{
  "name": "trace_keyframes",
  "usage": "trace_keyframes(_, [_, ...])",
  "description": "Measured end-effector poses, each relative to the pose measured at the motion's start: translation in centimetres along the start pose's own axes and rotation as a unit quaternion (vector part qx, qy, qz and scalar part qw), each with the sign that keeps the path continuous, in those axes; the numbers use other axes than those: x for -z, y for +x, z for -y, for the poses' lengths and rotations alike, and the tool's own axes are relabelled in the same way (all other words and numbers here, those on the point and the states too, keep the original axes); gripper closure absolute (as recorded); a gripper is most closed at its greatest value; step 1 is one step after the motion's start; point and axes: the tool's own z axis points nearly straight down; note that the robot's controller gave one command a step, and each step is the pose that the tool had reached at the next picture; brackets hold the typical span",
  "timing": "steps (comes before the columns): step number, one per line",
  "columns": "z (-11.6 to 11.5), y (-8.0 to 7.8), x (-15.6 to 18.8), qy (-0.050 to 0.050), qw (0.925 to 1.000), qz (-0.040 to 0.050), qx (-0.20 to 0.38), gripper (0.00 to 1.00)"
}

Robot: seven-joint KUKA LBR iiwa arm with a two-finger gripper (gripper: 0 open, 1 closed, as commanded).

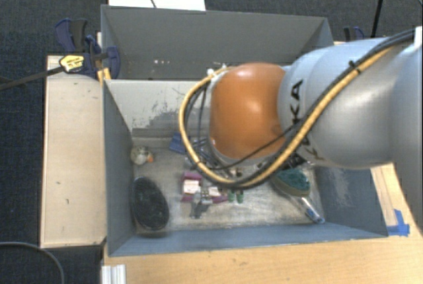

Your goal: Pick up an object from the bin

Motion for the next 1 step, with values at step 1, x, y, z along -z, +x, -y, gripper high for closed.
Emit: trace_keyframes(1, [3.51, -1.57, -8.9, 0.0, 0.999, 0.0005, 0.044, 0.0])
